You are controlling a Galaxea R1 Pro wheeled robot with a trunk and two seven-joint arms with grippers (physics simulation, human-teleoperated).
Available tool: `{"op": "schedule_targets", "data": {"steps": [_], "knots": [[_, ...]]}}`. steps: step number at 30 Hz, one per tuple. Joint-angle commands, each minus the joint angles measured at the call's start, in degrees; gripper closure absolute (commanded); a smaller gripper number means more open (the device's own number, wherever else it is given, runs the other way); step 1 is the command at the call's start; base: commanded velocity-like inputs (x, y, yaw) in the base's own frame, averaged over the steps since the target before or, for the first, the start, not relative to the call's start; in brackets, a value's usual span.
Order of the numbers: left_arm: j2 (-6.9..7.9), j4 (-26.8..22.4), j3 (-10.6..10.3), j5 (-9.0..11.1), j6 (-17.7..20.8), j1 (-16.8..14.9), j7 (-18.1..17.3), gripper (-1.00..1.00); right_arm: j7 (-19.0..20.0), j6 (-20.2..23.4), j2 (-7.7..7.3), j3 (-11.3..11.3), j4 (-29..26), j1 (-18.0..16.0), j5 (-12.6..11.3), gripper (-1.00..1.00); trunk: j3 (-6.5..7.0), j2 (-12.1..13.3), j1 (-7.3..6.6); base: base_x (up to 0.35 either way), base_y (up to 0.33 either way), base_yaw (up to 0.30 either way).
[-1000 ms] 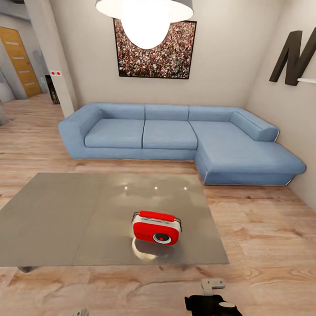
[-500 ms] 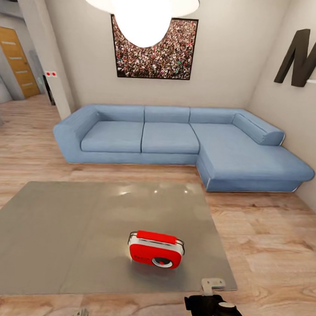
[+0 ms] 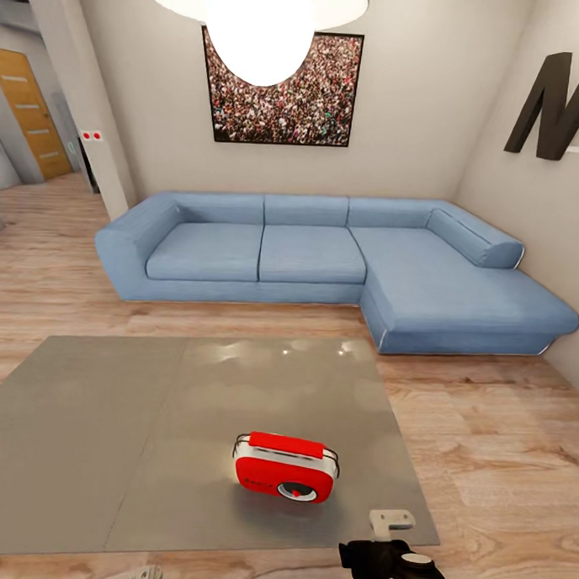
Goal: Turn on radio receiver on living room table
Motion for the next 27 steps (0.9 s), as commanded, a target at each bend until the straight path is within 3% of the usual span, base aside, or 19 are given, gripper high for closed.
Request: {"op": "schedule_targets", "data": {"steps": [1, 27], "knots": [[0.00, 0.0, 0.0, 0.0, 0.0, 0.0, 0.0, -1.00, 0.0, 0.0, 0.00, 0.0, 0.0, 0.0, 0.0, -1.00, 0.00, 0.0, 0.00, 0.000, 0.000, 0.000], [0.00, 0.0, 0.1, 0.0, 0.0, 0.0, 0.0, -1.00, 0.1, -0.2, 0.00, -0.9, 0.1, 0.0, -0.2, -1.00, 0.00, 0.0, 0.00, 0.000, 0.000, 0.000]]}}
